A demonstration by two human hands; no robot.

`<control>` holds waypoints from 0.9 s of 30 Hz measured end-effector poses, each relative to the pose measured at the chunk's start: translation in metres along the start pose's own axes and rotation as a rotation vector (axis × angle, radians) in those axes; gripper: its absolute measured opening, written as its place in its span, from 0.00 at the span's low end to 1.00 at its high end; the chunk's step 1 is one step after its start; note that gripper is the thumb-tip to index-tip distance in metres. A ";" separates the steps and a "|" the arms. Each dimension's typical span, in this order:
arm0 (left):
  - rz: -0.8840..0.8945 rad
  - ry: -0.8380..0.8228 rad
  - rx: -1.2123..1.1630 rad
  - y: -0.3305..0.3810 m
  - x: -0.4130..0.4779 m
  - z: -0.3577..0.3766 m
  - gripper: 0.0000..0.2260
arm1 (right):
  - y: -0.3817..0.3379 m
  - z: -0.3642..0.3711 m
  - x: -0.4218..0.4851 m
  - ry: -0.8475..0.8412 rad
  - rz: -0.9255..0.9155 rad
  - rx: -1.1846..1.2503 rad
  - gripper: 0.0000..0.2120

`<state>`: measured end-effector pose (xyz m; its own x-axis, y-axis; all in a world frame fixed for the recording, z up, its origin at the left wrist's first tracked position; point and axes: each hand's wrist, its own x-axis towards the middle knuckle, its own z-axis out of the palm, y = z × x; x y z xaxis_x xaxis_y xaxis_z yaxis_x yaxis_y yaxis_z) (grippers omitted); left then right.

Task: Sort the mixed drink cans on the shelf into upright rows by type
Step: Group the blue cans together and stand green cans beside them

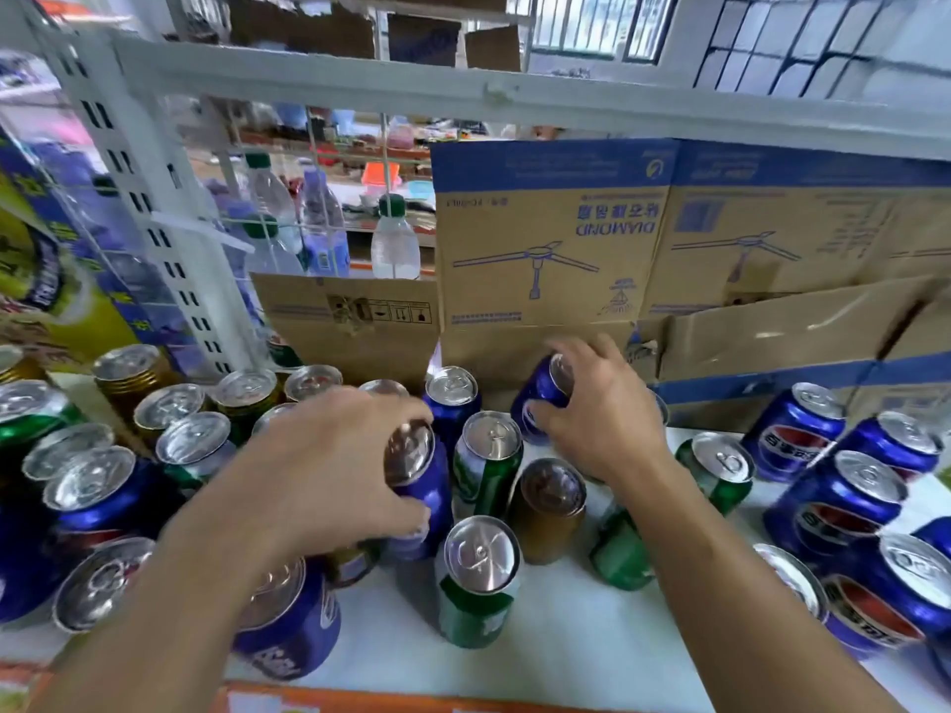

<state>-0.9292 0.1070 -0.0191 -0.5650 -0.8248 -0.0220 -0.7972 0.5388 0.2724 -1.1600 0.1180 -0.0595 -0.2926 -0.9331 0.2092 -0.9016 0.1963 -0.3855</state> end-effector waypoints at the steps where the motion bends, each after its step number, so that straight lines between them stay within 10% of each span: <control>1: 0.015 0.042 -0.019 0.003 0.001 -0.010 0.29 | -0.001 -0.006 -0.001 0.041 0.004 0.019 0.31; 8: 0.145 0.283 -0.171 0.044 0.031 -0.040 0.34 | 0.018 -0.048 -0.019 0.294 -0.007 0.282 0.29; 27: 0.467 0.316 -0.485 0.241 0.108 0.016 0.28 | 0.182 -0.157 -0.064 0.680 0.225 0.441 0.32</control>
<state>-1.1855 0.1505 0.0283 -0.6757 -0.5777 0.4579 -0.2640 0.7696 0.5814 -1.3553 0.2613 -0.0017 -0.7064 -0.4732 0.5264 -0.6325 0.0883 -0.7695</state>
